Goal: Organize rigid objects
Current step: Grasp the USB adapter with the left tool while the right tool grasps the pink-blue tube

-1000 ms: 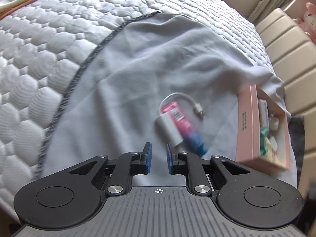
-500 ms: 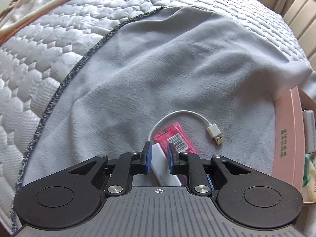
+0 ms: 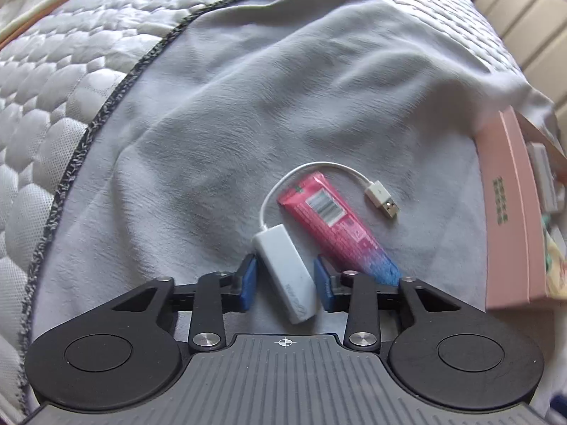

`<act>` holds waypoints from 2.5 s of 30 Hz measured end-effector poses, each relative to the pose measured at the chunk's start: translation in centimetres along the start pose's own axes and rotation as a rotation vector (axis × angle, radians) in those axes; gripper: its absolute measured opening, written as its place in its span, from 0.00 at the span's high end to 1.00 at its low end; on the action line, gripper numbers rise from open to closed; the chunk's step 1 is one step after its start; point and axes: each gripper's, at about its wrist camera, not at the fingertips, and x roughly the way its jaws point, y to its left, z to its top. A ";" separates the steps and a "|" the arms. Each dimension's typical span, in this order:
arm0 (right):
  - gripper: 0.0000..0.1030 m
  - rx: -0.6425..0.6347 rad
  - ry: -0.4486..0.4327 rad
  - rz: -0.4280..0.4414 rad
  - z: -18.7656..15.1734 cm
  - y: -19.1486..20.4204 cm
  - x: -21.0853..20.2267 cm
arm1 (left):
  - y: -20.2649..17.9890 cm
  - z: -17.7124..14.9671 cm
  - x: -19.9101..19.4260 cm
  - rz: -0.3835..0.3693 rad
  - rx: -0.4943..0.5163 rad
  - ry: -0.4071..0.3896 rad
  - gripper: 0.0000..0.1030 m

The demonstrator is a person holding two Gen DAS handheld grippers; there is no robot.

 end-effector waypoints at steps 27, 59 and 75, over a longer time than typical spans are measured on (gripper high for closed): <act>0.49 -0.065 0.025 0.078 5.8 6.2 6.3 | 2.6 -2.7 -3.0 -0.065 -0.010 -0.024 0.75; 0.25 -0.168 -0.182 0.137 6.1 8.2 7.4 | 7.3 -11.5 -9.1 -0.159 0.022 -0.116 0.77; 0.72 -0.177 -0.101 0.175 4.6 7.8 4.3 | 2.7 -15.4 -11.0 -0.225 0.183 0.001 0.77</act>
